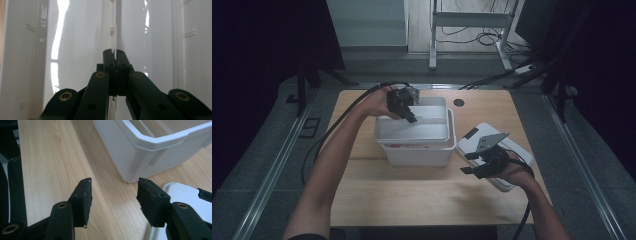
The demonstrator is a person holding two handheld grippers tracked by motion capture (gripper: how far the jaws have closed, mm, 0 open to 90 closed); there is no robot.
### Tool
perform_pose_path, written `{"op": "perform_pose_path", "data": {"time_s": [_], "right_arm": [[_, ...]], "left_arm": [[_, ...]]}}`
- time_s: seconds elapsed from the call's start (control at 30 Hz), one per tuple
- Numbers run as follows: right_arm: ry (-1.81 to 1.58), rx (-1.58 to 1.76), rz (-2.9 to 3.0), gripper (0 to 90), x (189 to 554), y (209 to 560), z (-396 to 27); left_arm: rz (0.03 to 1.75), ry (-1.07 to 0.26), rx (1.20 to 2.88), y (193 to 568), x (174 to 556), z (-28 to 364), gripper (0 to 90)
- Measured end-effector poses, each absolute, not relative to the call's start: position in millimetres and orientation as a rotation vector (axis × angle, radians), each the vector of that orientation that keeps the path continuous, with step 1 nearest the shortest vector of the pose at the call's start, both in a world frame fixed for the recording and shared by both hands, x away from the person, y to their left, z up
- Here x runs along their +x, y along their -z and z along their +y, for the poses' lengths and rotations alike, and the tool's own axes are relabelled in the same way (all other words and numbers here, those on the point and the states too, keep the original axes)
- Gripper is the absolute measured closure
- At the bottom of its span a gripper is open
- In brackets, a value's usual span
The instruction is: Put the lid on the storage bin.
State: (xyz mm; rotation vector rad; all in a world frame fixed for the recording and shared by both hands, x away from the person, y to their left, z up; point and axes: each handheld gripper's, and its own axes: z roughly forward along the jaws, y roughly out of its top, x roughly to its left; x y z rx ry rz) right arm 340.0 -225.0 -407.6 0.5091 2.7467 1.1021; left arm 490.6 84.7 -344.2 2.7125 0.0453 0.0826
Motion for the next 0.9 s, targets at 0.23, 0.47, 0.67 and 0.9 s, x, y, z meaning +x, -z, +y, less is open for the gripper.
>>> {"op": "perform_pose_path", "data": {"time_s": [0.23,0.47,0.67,0.9], "right_arm": [[-1.107,0.518,2.746,44.8,340.0,409.6,-226.2],[-1.110,0.527,2.744,44.8,339.5,412.0,-230.7],[-1.112,0.537,2.740,44.9,339.9,412.9,-233.5],[-1.112,0.537,2.743,44.9,340.9,414.5,-232.7]], "left_arm": [[0.024,-0.072,2.716,344.5,492.2,72.9,89.9],[0.015,-0.052,2.739,355.8,494.8,63.3,89.8],[0.011,-0.038,2.739,360.2,495.5,60.6,89.7],[0.013,-0.019,2.717,364.9,497.4,63.2,89.8]]}}
